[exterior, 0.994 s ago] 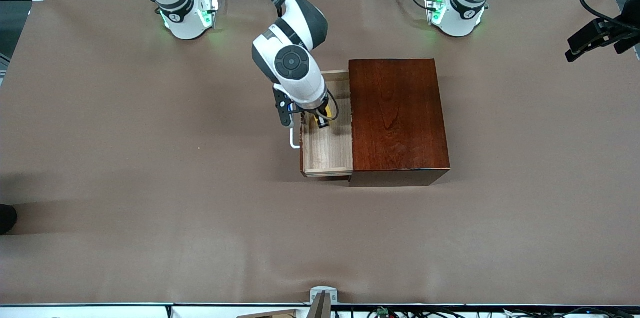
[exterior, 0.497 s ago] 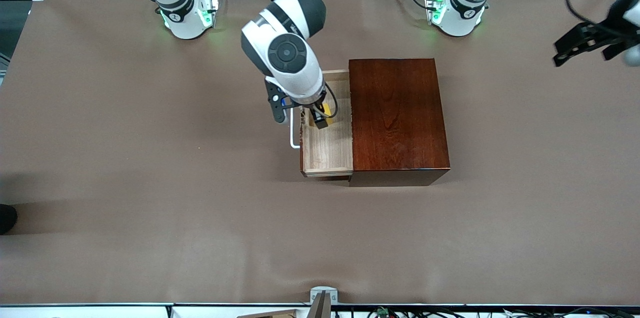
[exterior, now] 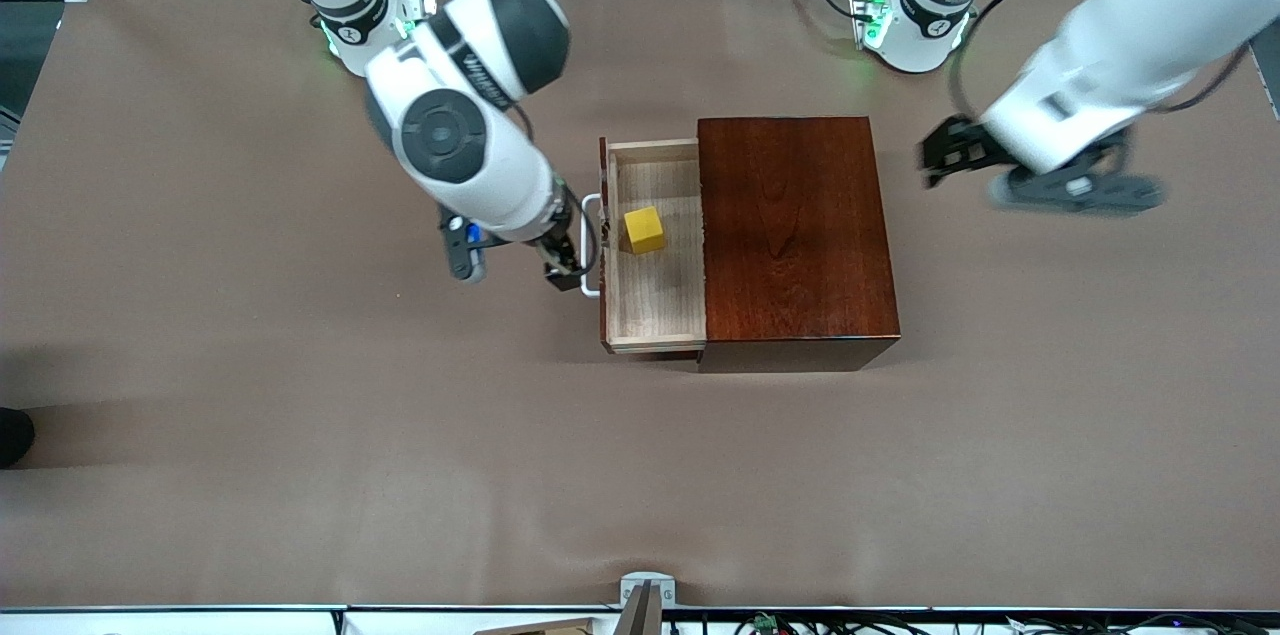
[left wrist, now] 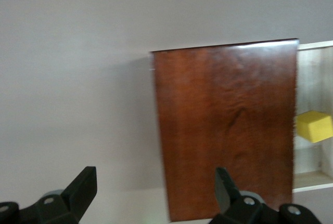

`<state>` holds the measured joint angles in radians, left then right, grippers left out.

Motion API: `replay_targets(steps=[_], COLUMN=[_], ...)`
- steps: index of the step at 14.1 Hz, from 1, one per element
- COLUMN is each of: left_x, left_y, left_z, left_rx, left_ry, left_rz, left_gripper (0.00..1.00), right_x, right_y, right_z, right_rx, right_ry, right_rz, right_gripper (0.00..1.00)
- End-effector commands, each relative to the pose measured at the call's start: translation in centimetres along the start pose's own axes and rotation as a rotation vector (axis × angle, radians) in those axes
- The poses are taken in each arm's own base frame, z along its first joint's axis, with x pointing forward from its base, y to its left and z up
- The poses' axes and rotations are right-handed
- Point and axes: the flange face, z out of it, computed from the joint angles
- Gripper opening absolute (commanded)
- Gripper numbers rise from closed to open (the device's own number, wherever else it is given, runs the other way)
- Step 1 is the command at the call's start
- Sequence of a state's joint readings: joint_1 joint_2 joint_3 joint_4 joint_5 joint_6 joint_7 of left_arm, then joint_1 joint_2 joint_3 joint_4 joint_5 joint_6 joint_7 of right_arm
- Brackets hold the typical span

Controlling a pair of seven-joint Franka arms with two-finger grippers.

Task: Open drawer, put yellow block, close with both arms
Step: 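Lower the cube into the drawer and open the right gripper, then withdraw the right gripper while the left gripper reaches the drawer handle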

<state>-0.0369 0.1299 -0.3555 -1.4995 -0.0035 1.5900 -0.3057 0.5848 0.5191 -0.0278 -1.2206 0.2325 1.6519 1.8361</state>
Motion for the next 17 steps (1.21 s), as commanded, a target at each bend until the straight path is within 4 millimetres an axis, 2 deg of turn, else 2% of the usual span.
replay_targets(steps=[1, 3, 6, 8, 11, 12, 13, 14, 17], left_x=[1.5, 1.5, 0.8, 0.9, 1.1, 1.5, 1.0, 0.8, -1.1], left_y=[6.2, 9.8, 17.1, 22.2, 29.2, 30.7, 32.9, 34.2, 38.6], left_z=[2.2, 3.9, 7.2, 10.4, 13.4, 14.8, 15.9, 16.9, 20.2], left_rx=[-0.050, -0.072, -0.120, -0.168, -0.247, -0.296, -0.353, -0.380, -0.414], left_ry=[-0.011, -0.005, 0.002, 0.000, 0.076, 0.098, 0.134, 0.175, 0.257], left_rz=[-0.078, -0.162, -0.314, -0.449, -0.550, -0.588, -0.619, -0.651, -0.733], left_gripper=[1.00, 1.00, 1.00, 1.00, 1.00, 1.00, 1.00, 1.00, 1.00], right_x=[3.6, 6.0, 10.1, 12.8, 16.6, 17.3, 18.4, 19.5, 23.2], right_y=[0.4, 0.5, 0.8, 1.2, 2.9, 3.6, 4.1, 5.0, 7.5], right_z=[-3.0, -5.8, -8.5, -10.3, -12.7, -13.7, -14.3, -15.4, -17.8], right_rx=[-0.018, 0.008, 0.020, 0.039, 0.010, 0.010, 0.005, 0.006, -0.015], right_ry=[-0.006, -0.016, -0.021, -0.028, -0.033, -0.034, -0.039, -0.040, -0.045], right_rz=[-0.064, -0.138, -0.213, -0.242, -0.339, -0.365, -0.397, -0.455, -0.543], right_gripper=[1.00, 1.00, 1.00, 1.00, 1.00, 1.00, 1.00, 1.00, 1.00])
